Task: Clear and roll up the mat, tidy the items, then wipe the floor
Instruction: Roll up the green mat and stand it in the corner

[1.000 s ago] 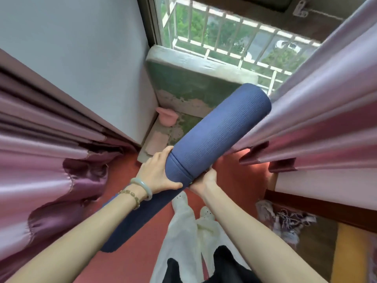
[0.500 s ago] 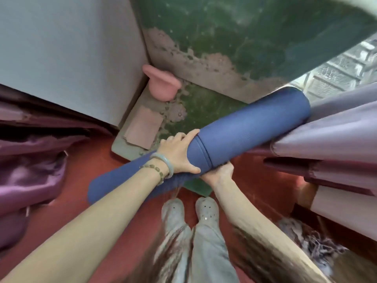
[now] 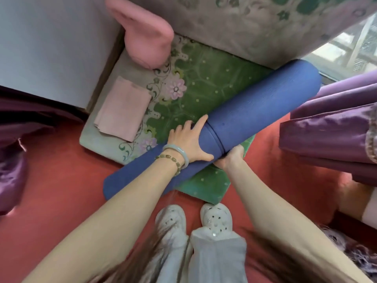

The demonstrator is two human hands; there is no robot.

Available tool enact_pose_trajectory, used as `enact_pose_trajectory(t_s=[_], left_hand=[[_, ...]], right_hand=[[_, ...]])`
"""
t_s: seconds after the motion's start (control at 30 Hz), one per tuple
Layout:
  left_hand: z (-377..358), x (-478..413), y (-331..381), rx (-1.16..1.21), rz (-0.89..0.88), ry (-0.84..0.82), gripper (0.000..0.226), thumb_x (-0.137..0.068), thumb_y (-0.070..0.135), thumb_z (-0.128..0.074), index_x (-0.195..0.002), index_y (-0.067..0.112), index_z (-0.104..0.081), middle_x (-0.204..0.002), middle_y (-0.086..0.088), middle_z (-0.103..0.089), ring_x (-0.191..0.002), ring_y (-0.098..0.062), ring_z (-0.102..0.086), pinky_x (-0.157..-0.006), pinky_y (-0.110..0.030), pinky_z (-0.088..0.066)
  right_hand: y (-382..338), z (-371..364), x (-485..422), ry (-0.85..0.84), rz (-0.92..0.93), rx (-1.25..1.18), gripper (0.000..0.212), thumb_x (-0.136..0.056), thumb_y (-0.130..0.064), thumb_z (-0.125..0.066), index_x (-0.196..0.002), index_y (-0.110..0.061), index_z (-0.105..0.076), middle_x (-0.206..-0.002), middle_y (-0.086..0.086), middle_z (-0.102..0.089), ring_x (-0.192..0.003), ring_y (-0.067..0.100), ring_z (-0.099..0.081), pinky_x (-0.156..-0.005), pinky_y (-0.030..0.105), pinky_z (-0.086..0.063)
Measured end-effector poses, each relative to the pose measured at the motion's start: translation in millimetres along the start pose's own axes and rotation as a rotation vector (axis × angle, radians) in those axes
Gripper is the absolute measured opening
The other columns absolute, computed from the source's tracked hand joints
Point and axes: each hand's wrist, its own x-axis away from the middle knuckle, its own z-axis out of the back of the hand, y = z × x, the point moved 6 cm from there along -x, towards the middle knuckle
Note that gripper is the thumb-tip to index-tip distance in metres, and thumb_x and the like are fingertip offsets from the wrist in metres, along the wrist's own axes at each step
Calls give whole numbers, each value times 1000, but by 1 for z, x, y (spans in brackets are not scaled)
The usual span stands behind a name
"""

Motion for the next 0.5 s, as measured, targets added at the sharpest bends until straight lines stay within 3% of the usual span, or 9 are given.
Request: enact_pose_trajectory(t_s=[0.07,0.13,0.2,0.27,0.37,0.43,0.5], left_hand=[[-3,-1,-2,0,-13,26,114,-58,65,-67,-145,39,0,-143,-6,-33,-120,-35,-43,-94,-43,-36],[0,2,-3,-5,-21,59,114,-58,68,-66,-146,37,0,-148,-5,-27,-128,-32,-35,-101,-43,-31],[5,9,-2,-45,-20,114,114,-60,70,-65,-147,32,-3,-152,-5,-21,-135,-27,-26,-106,-43,-23],[10,23,0,-71,2,187,115,-59,73,-64,-148,26,-6,-153,-4,-18,-138,-25,-21,-109,-45,-18],[1,57,-4,-109,63,256,119,-55,71,-69,-148,22,-12,-154,-8,-19,-139,-27,-22,-110,-52,-16],[-12,79,-10,-209,77,303,121,-49,66,-76,-146,21,-18,-150,-12,-29,-136,-31,-32,-106,-58,-25],[-26,93,-16,-307,106,280,125,-47,60,-80,-145,23,-14,-150,-11,-31,-134,-32,-35,-102,-61,-30]], right_hand=[[-7,3,-4,53,75,115,31,-92,-28,-38,-108,-15,-61,-100,9,-68,-96,30,-63,-77,41,-53],[-23,15,0,215,251,375,23,-86,-18,-43,-106,-16,-54,-98,7,-62,-96,31,-60,-79,41,-52],[-47,29,18,390,549,628,46,-80,-9,-47,-125,-15,-44,-126,14,-51,-116,33,-49,-99,41,-41],[-64,18,53,287,938,1002,74,-74,1,-50,-143,-10,-27,-146,23,-27,-133,33,-29,-111,37,-23],[-44,-10,100,31,1492,1790,92,-59,-6,-54,-146,-16,-25,-149,29,-20,-136,44,-23,-109,53,-24],[-26,-10,96,-62,1526,2099,99,-53,-12,-64,-145,-23,-29,-150,25,-23,-136,45,-26,-105,59,-27],[-18,-9,89,-94,1494,2233,103,-49,-14,-72,-144,-24,-34,-150,24,-27,-135,44,-31,-103,60,-32]])
